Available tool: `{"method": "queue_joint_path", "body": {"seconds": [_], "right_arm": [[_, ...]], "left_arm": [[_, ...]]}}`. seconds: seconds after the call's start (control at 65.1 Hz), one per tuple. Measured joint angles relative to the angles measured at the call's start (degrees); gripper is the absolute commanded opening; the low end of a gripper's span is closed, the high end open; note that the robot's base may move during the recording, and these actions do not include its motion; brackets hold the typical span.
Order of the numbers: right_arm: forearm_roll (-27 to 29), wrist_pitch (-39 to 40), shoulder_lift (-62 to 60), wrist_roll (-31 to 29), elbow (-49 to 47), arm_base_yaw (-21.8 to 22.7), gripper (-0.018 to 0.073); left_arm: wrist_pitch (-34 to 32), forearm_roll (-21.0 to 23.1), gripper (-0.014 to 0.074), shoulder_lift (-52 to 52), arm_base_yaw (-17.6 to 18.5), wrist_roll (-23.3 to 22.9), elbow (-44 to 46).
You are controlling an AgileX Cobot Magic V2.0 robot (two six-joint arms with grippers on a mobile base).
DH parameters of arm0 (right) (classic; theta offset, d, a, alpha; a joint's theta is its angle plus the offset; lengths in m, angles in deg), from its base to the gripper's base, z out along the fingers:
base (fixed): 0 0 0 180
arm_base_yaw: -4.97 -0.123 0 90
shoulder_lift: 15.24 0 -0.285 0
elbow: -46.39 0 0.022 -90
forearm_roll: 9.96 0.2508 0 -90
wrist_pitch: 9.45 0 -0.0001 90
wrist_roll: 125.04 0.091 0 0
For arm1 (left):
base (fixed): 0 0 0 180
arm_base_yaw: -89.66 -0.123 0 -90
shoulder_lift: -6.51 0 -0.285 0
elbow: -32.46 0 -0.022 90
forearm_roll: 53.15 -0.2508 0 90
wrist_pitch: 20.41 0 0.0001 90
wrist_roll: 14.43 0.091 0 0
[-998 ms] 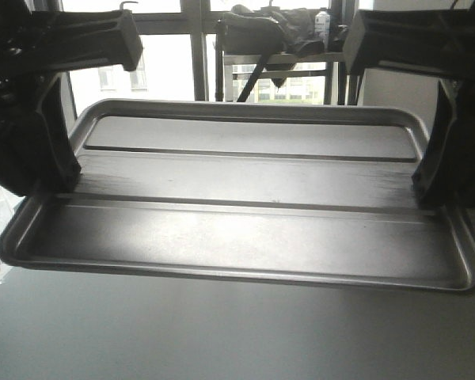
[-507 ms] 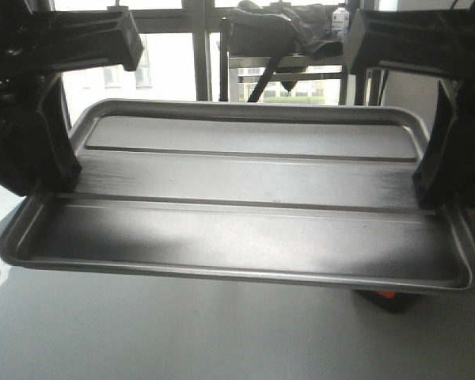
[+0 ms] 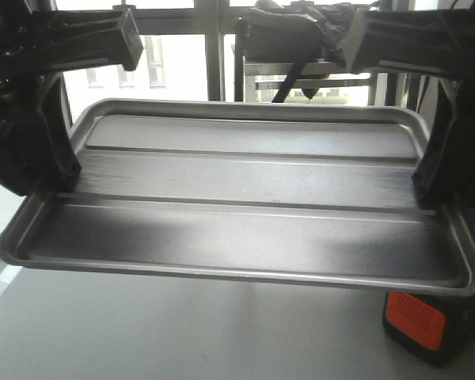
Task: Grab silver tray and place in blue box
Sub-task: 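Hold the tray level in both grippers while the base drives to the blue crates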
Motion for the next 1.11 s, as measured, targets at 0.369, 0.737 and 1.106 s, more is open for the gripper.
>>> {"method": "queue_joint_path", "body": {"seconds": [0.369,0.737,1.106], "right_arm": [[0.0,0.0,0.0,0.0,0.0,0.0,0.0070],[-0.1,0.0,0.0,0.0,0.0,0.0,0.0070],[-0.2,0.0,0.0,0.0,0.0,0.0,0.0070]], "left_arm": [[-0.2,0.0,-0.0008,0.0,0.0,0.0,0.0],[-0.2,0.0,-0.0008,0.0,0.0,0.0,0.0],[-0.2,0.0,-0.0008,0.0,0.0,0.0,0.0]]}}
